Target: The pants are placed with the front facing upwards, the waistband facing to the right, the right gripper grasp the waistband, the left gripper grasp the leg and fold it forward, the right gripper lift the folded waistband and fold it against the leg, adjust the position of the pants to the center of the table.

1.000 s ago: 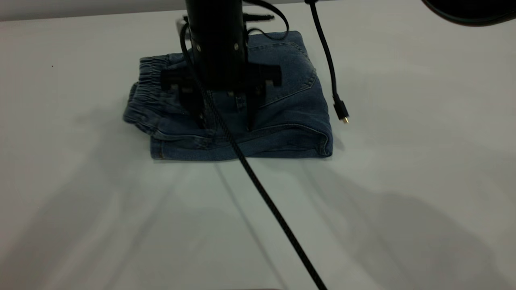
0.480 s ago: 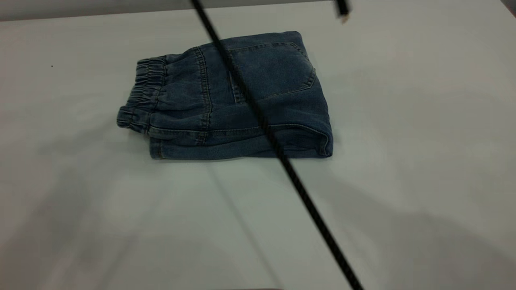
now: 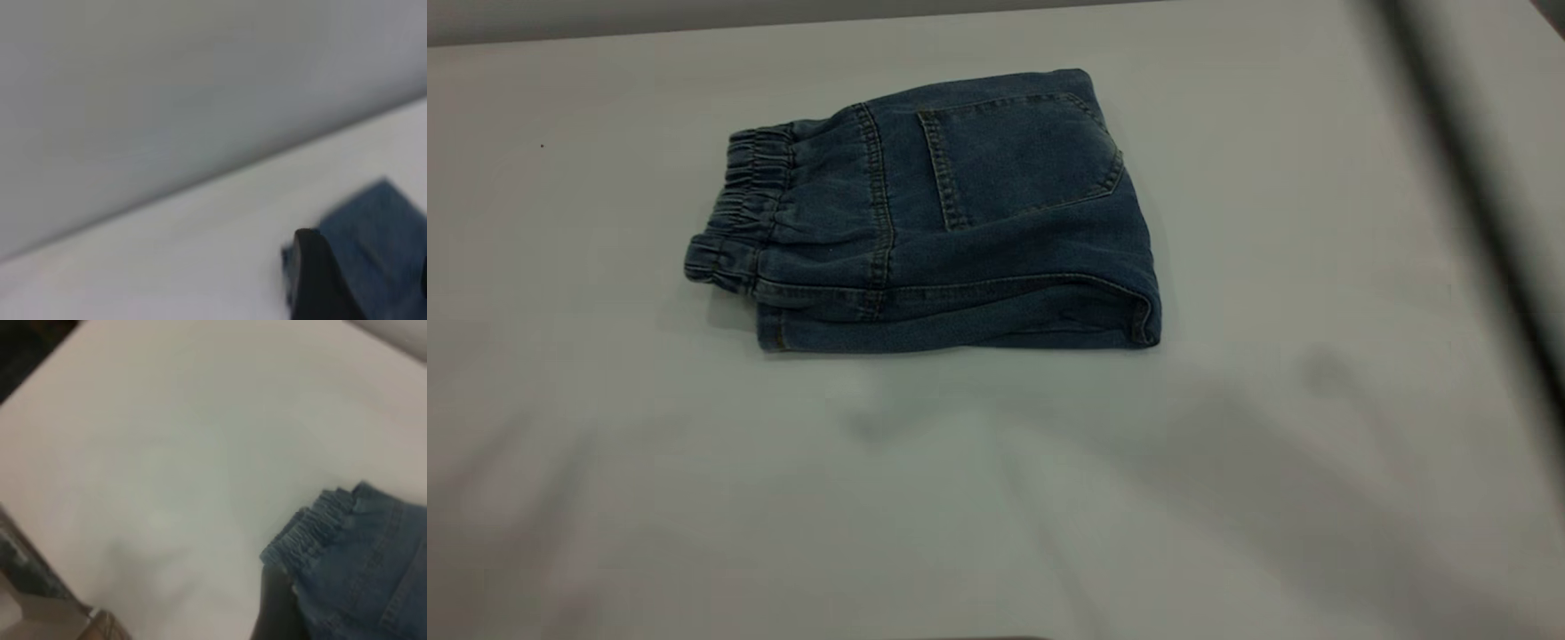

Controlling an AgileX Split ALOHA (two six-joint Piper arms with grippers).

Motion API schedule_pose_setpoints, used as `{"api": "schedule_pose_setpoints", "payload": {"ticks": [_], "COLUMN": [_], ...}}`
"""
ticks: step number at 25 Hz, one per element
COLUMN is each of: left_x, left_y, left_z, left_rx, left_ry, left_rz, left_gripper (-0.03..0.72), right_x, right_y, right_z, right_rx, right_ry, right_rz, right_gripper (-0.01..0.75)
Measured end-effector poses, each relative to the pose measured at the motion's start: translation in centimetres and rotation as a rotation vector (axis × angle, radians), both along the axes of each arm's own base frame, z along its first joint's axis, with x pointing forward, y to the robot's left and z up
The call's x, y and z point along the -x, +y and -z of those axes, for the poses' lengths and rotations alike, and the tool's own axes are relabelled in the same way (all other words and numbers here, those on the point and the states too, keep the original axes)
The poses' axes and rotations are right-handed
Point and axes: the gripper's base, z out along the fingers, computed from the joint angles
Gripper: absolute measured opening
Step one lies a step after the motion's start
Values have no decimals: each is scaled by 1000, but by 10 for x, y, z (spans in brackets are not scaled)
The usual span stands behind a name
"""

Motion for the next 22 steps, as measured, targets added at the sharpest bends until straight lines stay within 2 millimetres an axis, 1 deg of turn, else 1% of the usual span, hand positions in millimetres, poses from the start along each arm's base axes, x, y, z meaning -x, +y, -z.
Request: {"api": "schedule_pose_setpoints", "payload": {"ticks": [2,4,6,9,12,16,22], "left_x": [13,26,35,39,39,44,58], "left_y": [6,12,16,17,16,15,16], "left_z": [4,10,15,28,53,95,166], "left_rx": [-18,-36,-43,-54,-77,-85,-102], "left_ry": [53,118,136,161,231,341,511], "left_rz": [-8,-18,-20,-20,-17,6,33], "left_gripper": [337,337,337,337,337,337,337], "right_x": [20,38,50,67,86,110,145], "right_y": [-16,-35,-51,-73,-93,-119,-157], "right_z": [-16,-23,-22,-11,7,40,105], "right_rx": [1,18,61,125,180,270,380], "right_ry": [-32,-48,-56,-39,0,53,168], "right_rz": [-29,-37,-18,-9,-11,-10,7], "right_gripper": [414,413,412,410,410,410,410]}}
